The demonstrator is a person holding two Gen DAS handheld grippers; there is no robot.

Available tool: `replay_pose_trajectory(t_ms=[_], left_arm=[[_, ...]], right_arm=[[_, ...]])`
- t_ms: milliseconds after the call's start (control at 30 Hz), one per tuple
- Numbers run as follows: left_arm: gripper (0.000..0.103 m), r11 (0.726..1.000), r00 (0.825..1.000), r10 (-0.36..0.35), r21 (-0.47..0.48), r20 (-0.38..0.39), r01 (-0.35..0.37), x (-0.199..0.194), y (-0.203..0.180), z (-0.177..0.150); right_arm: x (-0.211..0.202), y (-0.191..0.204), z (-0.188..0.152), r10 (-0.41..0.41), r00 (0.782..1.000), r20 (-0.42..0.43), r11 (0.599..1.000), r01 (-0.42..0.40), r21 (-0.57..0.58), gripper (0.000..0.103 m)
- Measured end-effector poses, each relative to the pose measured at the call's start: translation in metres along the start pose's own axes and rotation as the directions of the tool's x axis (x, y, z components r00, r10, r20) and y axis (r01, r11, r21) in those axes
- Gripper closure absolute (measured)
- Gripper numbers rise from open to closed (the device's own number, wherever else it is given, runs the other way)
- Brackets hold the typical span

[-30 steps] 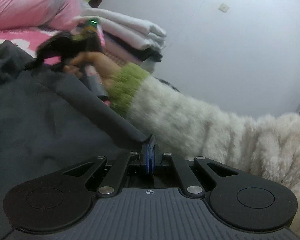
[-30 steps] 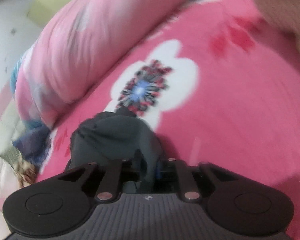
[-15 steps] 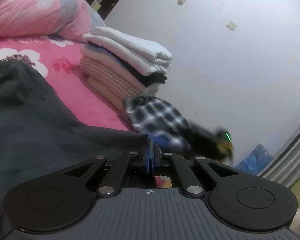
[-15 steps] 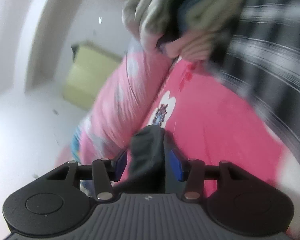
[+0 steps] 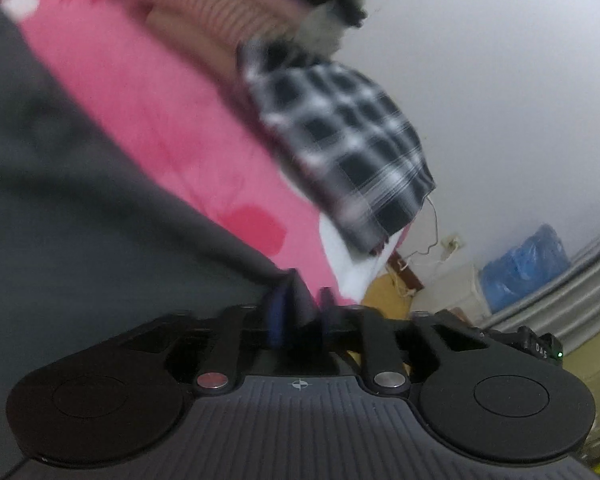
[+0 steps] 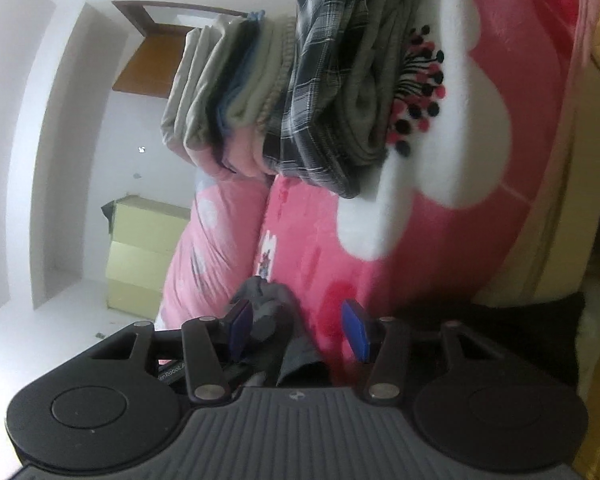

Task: Fold clothes
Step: 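Lift the garment with both grippers and fold it over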

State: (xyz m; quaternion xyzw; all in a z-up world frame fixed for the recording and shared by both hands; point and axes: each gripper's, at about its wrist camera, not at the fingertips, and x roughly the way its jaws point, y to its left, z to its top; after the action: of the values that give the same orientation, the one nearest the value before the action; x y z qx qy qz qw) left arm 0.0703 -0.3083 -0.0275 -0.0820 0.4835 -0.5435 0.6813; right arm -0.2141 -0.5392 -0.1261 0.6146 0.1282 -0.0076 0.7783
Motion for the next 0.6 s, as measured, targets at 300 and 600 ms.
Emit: replay_pose_trajectory(t_ms=[300, 600], left_arm=[[0.038, 0.997, 0.983, -0.072, 0.002, 0.169, 0.072, -0.078, -0.017, -0.007], [0.037, 0.992, 0.953, 0.122, -0.044, 0.277, -0.114, -0.169, -0.001, -0.058]], right_arm=[[0.017, 0.001, -0.004, 0.001, 0.999, -0.036, 1.000, -0.002, -0.027, 0.050], [0.042, 0.030, -0.010, -0.086, 0.994, -0.070, 0.978, 0.071, -0.199, 0.050]])
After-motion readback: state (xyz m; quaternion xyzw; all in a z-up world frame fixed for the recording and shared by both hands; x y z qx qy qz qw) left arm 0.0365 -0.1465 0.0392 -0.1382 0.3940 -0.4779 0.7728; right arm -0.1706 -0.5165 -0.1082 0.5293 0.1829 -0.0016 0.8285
